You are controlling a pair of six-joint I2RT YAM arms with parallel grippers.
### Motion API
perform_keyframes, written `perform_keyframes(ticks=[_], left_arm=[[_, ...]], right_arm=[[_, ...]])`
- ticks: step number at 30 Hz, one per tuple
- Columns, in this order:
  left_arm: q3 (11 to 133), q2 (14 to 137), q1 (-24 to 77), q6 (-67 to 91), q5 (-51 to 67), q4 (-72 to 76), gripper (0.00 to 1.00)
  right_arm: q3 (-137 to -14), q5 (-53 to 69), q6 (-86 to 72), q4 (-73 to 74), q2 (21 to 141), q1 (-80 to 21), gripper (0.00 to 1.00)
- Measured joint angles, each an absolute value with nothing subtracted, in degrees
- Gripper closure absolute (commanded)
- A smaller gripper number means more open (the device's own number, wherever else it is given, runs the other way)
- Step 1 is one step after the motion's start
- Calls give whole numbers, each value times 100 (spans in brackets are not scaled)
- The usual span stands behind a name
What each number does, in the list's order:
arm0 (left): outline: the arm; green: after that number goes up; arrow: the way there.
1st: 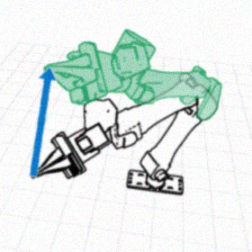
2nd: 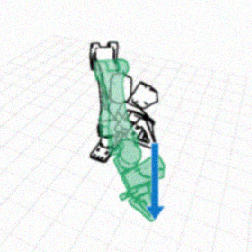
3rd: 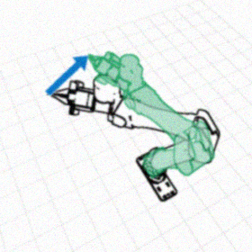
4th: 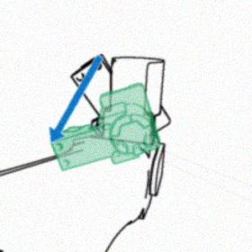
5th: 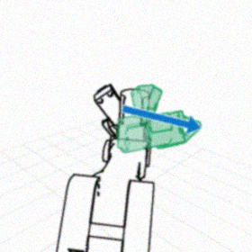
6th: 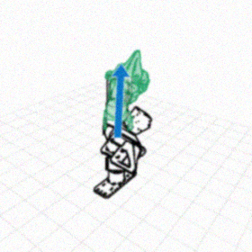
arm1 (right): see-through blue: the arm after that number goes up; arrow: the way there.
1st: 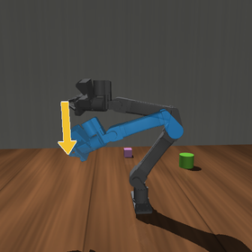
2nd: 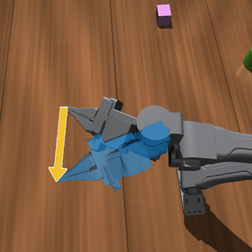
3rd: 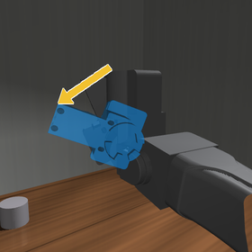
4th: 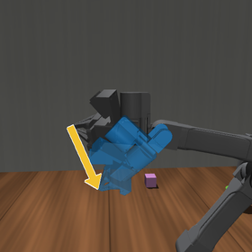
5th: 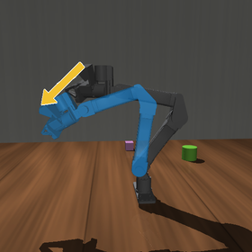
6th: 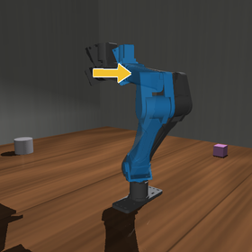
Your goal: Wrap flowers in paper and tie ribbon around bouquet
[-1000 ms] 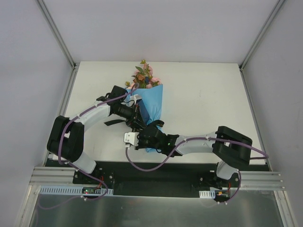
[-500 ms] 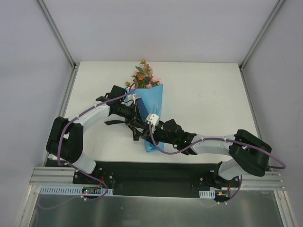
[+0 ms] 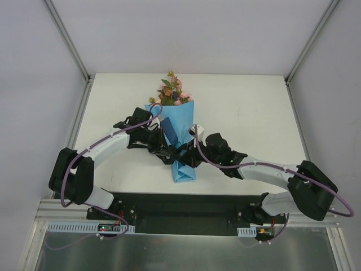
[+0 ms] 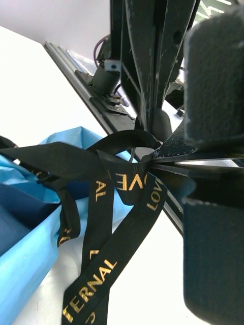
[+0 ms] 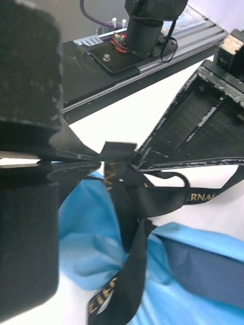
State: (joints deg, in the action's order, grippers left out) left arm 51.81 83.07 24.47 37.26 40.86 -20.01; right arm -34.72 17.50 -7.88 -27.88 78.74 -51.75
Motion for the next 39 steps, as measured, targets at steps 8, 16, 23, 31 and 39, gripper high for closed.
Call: perform_keyframes(ticks=[8, 16, 23, 31, 39], left_arm=[[5113, 8274, 2471, 3883, 3691, -1776, 100], [5111, 8372, 2471, 3968, 3682, -1605, 100], [5111, 8453, 2471, 3981, 3688, -1522, 100], [5111, 8475, 2471, 3981, 3699, -1516, 100], [5111, 8482, 2471, 3990, 3710, -1505, 100]], right_arm=[[-3804, 797, -78, -947, 7087, -4963, 91], [-4397, -377, 572, 659, 7284, -4733, 66], [-4265, -419, 1162, 1175, 7052, -4716, 42], [-3695, 580, 1621, 283, 5892, -4755, 33], [-4423, 1363, 1813, -27, 7181, -4814, 42]])
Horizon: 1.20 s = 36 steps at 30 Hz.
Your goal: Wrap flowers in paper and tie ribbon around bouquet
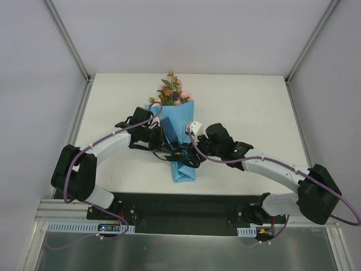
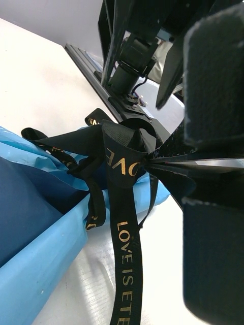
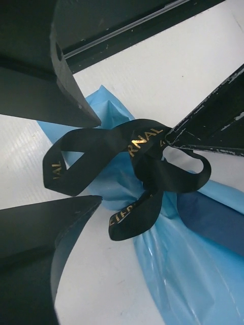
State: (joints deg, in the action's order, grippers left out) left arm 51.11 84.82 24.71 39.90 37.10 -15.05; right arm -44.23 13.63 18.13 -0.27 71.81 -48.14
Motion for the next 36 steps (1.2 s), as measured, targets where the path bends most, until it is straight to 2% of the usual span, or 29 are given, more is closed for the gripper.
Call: perform_keyframes(ticks=[8, 14, 20, 23, 27, 36], left_arm=[[5059, 8482, 2471, 3994, 3726, -1452, 100], [5057, 8482, 2471, 3994, 3728, -1426, 100], [5057, 8482, 2469, 3994, 3728, -1422, 100], [5057, 8482, 2464, 3992, 3728, -1422, 100], [5054, 8482, 2405, 3988, 3732, -1420, 100], [4965, 8479, 2239, 3972, 3730, -1411, 100]], right_arm=[[-4893, 1793, 2171, -32, 8138, -4847, 46], [-4945, 1931, 2222, -86, 8399, -4849, 59], [-4954, 1970, 2217, -82, 8569, -4849, 79], [-4954, 1979, 2198, -86, 8567, -4849, 82], [-4954, 1883, 2161, -38, 8451, -4849, 94], [-4779, 1570, 1942, 23, 7679, -4851, 97]])
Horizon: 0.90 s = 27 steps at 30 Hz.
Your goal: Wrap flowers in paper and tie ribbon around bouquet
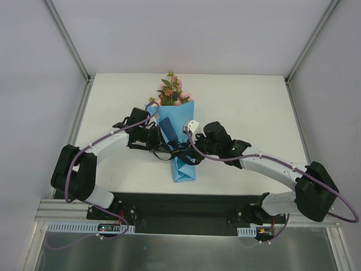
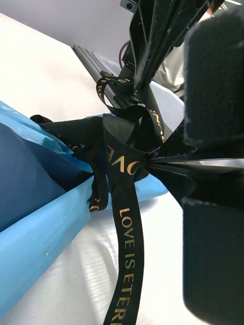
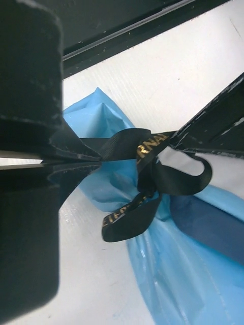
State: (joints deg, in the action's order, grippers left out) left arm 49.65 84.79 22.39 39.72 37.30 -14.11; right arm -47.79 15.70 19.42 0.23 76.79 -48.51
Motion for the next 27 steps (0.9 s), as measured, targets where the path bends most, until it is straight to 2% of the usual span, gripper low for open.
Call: perform_keyframes(ticks=[5, 8, 14, 19, 21, 22, 23, 24, 27], left_arm=[[4965, 8479, 2239, 3959, 3730, -1411, 100], [4958, 8479, 2239, 3957, 3730, -1404, 100], [4877, 8479, 2239, 3953, 3730, -1400, 100], [4803, 8396, 2200, 3940, 3721, -1396, 100], [4768, 8348, 2163, 3927, 3723, -1400, 100], [4755, 8324, 2130, 3913, 3723, -1400, 100], [4740, 8305, 2099, 3892, 3723, -1400, 100], [4727, 8289, 2073, 3865, 3723, -1400, 100], [4674, 8254, 2001, 3785, 3730, -1424, 100]], right_arm=[[-4602, 902, 1658, 266, 7406, -4853, 97], [-4602, 36, 1192, 537, 7354, -4831, 99], [-4261, -1892, -456, 1264, 7205, -4545, 95], [-3986, -2421, -1341, 1905, 7406, -4233, 75], [-3986, -2412, -1347, 1938, 7559, -4141, 59], [-3986, -2373, -1302, 1940, 7616, -4097, 55], [-3990, -2279, -1203, 1944, 7660, -4029, 42], [-4003, -2108, -1037, 1935, 7679, -3942, 33], [-4167, -1463, -480, 1896, 7662, -3730, 34]])
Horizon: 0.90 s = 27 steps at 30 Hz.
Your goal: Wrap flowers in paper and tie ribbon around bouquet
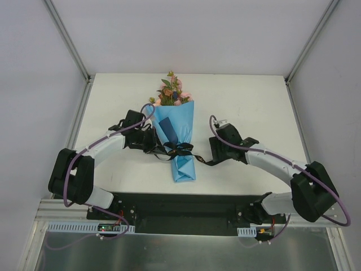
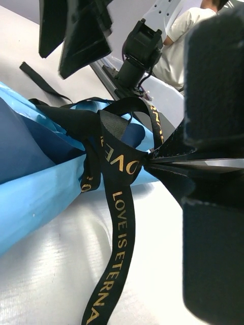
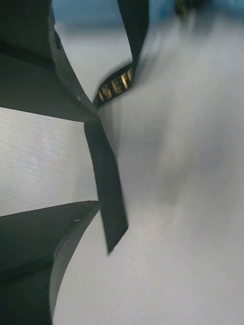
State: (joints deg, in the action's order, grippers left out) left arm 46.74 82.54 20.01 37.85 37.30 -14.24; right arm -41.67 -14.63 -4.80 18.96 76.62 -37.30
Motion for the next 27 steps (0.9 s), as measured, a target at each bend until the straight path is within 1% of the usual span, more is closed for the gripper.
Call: perform_keyframes(ticks=[1, 4, 5, 8, 10, 11, 13, 20, 25, 27], left_arm=[[4657, 8246, 1977, 3760, 3732, -1428, 100], [4613, 8204, 1977, 3684, 3732, -1463, 100], [4606, 8182, 1977, 3662, 3732, -1498, 100], [4600, 8099, 1975, 3597, 3719, -1592, 100], [4600, 8055, 1968, 3527, 3712, -1647, 100], [4598, 8040, 1940, 3496, 3708, -1675, 100], [4595, 8023, 1935, 3439, 3695, -1717, 100], [4530, 7946, 1826, 3310, 3667, -1883, 100], [4460, 7815, 1717, 3238, 3636, -1986, 100], [4429, 7747, 1710, 3225, 3634, -2003, 100]], right_arm=[[-4261, -1094, -233, 1824, 7631, -3701, 35], [-4539, 231, 464, 1345, 7535, -3706, 46], [-4687, 690, 657, 1221, 7590, -3715, 51], [-5317, 1723, 1068, 926, 8088, -3732, 58], [-5553, 2141, 1188, 718, 8414, -3734, 58], [-5594, 2338, 1236, 613, 8545, -3734, 55], [-5596, 2694, 1315, 539, 8766, -3739, 54], [-5553, 3223, 1396, 458, 9008, -3785, 50], [-5520, 3221, 1426, 395, 9135, -3833, 52], [-5520, 3170, 1426, 362, 9205, -3844, 57]])
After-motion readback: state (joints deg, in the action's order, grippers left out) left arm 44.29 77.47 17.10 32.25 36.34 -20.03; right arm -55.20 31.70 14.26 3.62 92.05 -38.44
